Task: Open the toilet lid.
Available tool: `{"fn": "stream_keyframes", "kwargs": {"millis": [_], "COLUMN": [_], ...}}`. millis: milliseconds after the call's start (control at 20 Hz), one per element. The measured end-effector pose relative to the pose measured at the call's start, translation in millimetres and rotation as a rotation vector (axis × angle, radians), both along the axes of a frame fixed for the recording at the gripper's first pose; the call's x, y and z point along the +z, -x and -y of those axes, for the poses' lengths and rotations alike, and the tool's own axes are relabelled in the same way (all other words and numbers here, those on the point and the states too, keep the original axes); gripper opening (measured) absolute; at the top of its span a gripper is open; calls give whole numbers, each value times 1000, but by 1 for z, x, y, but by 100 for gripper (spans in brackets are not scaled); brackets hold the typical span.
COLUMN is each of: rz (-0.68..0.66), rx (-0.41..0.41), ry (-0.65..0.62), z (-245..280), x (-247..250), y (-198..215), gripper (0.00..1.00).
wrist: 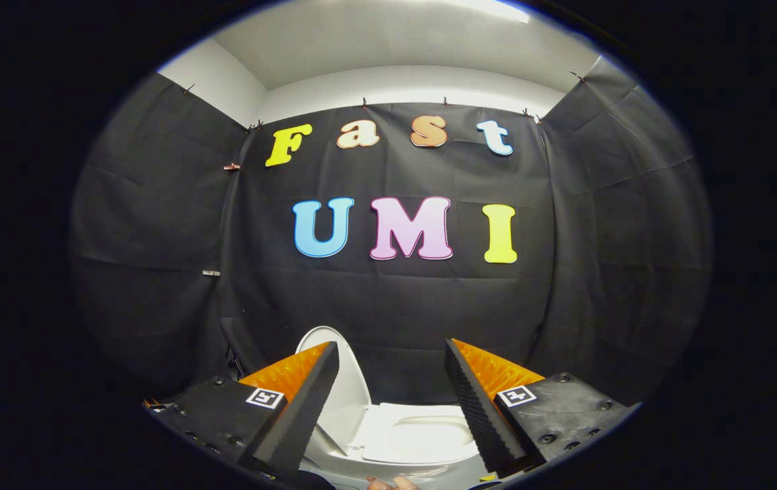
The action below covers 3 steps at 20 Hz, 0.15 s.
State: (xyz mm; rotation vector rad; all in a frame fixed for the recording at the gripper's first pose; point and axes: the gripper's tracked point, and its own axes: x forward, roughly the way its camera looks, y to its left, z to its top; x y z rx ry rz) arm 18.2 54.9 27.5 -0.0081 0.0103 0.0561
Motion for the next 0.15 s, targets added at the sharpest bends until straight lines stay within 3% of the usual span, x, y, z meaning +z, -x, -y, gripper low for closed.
{"fn": "stream_keyframes", "kwargs": {"millis": [150], "rz": [8], "rx": [1], "ry": [3], "z": [-2], "x": [5], "y": [1], "gripper": [98]}}
